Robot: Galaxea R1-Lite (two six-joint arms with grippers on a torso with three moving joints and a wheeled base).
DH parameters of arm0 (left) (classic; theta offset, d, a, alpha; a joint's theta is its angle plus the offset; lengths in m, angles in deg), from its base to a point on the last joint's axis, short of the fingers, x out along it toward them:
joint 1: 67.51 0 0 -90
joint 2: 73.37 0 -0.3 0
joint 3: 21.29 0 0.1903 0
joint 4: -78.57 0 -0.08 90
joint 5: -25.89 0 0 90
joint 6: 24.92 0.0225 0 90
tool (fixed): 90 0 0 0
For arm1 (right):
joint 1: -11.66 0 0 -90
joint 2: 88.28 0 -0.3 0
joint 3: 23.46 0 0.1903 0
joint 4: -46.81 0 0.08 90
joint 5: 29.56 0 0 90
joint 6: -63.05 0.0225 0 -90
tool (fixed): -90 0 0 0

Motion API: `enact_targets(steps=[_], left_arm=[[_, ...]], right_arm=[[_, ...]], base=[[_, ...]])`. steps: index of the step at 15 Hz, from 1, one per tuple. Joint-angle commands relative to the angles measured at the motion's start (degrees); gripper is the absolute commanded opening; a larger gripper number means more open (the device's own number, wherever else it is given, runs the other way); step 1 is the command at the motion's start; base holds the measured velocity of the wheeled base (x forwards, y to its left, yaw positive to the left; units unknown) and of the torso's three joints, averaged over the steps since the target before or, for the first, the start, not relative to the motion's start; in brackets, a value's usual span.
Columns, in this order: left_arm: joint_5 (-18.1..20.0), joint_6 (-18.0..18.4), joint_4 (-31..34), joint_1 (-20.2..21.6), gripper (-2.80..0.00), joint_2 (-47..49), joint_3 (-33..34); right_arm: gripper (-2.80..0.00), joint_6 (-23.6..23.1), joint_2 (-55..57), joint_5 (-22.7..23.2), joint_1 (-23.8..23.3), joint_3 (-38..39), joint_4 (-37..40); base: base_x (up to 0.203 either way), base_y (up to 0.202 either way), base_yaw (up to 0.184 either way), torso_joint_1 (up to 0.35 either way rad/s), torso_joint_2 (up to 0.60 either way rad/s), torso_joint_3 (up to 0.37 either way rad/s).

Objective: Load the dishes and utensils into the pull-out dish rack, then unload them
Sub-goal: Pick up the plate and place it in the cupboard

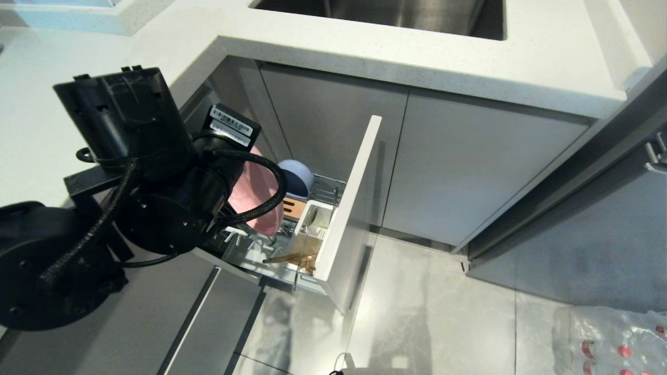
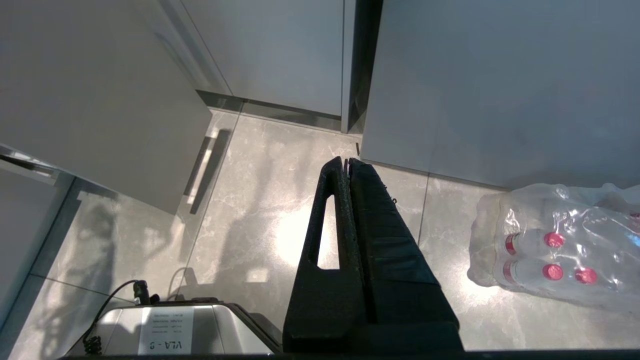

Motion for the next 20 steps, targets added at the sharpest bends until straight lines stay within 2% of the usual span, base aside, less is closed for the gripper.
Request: enact_targets(steps=[1,3,6,8,11,14,16,20], left_arm=[[-0.11,-0.68,-0.23,1.19,-2.80,0.66,0.63],[0.02,-2.10,-0.23,1.64,-2.80,1.34,0.88],[0.24,-7.47,-0.15,2.34,-2.80,3.06,1.72],[0.22,-8.20,-0.32,2.63,-2.80,4.10,2.20],[0.44,-12.45,-0.32,4.76,-2.80,5.71,2.68],[1.98,-13.70,-1.11,6.03,-2.80,6.37,2.75],[4.10,-13.83,-4.30,6.97,-2.80,6.37,2.84],[4.66,-13.83,-5.15,7.70,-2.80,6.46,2.93]], right_arm=[[-2.80,0.02,0.01,0.00,-0.04,0.00,-0.02],[-2.80,0.02,0.00,0.00,-0.04,0.00,-0.03],[-2.80,0.02,0.04,0.00,0.01,0.00,-0.03],[-2.80,0.00,0.00,0.00,-0.01,0.00,-0.03],[-2.80,0.02,0.00,0.00,0.05,0.00,-0.03],[-2.80,0.02,0.00,0.00,0.05,0.00,-0.03],[-2.80,-0.02,0.01,0.00,0.01,0.00,-0.03],[-2.80,0.02,0.01,0.00,0.01,0.00,0.02]], base=[[0.000,0.000,0.000,0.000,0.00,0.000],[0.000,0.000,0.000,0.000,0.00,0.000],[0.000,0.000,0.000,0.000,0.00,0.000],[0.000,0.000,0.000,0.000,0.00,0.000],[0.000,0.000,0.000,0.000,0.00,0.000],[0.000,0.000,0.000,0.000,0.00,0.000],[0.000,0.000,0.000,0.000,0.00,0.000],[0.000,0.000,0.000,0.000,0.00,0.000]])
